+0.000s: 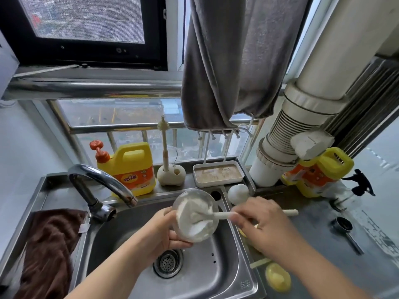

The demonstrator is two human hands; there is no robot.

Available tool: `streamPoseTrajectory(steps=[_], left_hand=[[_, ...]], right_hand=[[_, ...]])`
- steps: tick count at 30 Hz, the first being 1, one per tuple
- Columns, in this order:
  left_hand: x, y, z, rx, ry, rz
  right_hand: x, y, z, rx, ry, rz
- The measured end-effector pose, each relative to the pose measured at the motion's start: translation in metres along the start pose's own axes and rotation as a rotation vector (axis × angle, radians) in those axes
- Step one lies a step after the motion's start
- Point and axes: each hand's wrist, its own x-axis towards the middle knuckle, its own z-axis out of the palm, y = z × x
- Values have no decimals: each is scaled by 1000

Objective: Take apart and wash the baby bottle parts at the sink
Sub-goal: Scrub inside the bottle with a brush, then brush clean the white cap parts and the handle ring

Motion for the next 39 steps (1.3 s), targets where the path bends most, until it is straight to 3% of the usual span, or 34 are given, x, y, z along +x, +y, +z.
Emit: streamPoseTrajectory(steps=[2, 5, 10, 16, 18, 21, 27, 32, 39], left_hand=[[0, 1, -4, 13, 14, 11], [3, -4, -1, 35, 12, 0], [17, -12, 19, 47, -40, -62], [42, -20, 43, 78, 70, -87], [56, -24, 55, 261, 143, -3], [76, -27, 69, 727, 287, 262], [125, -43, 84, 1301, 229, 459], [160, -56, 92, 1463, 183, 674], [186, -71, 97, 1542, 121, 733]], right_hand=[[-17, 11, -3, 17, -36, 69], [-21, 27, -11, 34, 34, 188], [-29, 22, 2, 60, 28, 202], [-69, 53, -21, -21, 23, 474], [-77, 59, -25, -69, 23, 545], [-91, 71, -30, -68, 39, 673], [-113, 100, -34, -16, 32, 821], [-99, 123, -34, 5, 7, 822], [-91, 149, -23, 51, 41, 834]])
